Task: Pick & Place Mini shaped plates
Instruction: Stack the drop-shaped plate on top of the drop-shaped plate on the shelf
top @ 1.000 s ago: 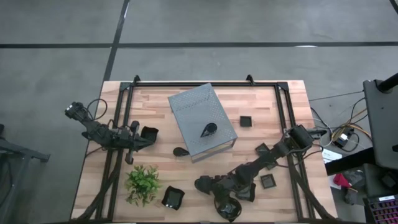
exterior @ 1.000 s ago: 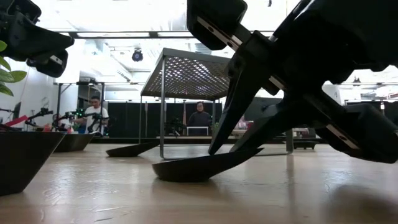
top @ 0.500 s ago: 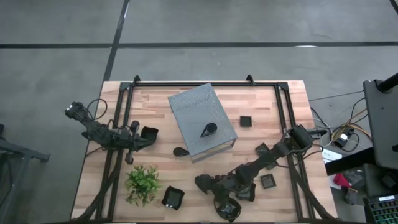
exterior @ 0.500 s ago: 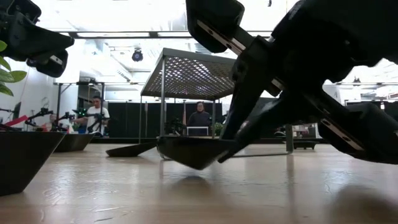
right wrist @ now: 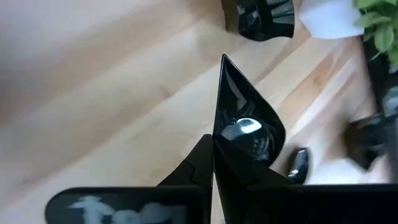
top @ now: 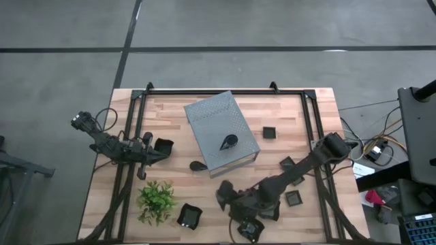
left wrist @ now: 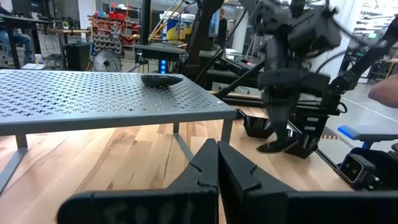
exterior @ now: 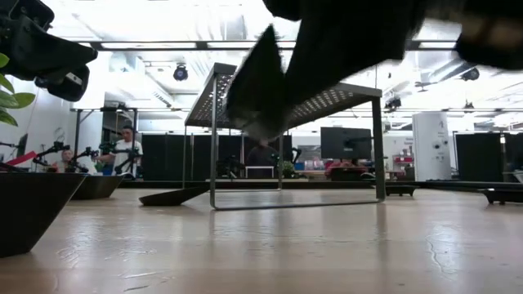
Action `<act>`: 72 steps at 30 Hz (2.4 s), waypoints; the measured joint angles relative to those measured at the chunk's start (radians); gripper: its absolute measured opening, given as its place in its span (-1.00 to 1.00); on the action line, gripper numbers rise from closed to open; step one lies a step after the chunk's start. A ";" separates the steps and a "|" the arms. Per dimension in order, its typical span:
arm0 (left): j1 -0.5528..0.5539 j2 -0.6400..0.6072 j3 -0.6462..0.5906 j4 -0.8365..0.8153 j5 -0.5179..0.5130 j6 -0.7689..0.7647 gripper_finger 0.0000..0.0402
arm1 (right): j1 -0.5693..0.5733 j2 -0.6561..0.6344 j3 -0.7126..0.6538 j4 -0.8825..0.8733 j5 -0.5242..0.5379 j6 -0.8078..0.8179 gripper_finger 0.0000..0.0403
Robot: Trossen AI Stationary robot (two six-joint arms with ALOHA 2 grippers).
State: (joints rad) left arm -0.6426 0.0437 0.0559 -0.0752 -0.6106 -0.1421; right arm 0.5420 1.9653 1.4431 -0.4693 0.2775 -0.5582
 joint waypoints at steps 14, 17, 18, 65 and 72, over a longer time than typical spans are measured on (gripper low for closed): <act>0.000 0.000 0.000 0.000 0.000 0.000 -1.00 | -0.024 -0.124 0.289 -0.490 0.003 0.471 -0.96; 0.000 0.001 0.000 -0.001 0.000 0.000 -1.00 | -0.058 -0.140 0.355 -0.570 0.042 0.506 -0.96; 0.000 0.001 0.000 -0.001 0.000 0.000 -1.00 | -0.071 -0.145 0.373 -0.593 0.055 0.512 -0.96; 0.000 0.003 0.000 0.000 0.000 0.000 -1.00 | -0.444 -0.113 0.353 -0.678 -0.015 0.440 -0.96; 0.000 0.003 0.000 0.000 0.000 0.000 -1.00 | -0.443 -0.113 0.352 -0.677 -0.013 0.435 -0.96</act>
State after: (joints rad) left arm -0.6427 0.0466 0.0559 -0.0753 -0.6106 -0.1422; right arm 0.0986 1.8523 1.7951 -1.1465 0.2641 -0.1234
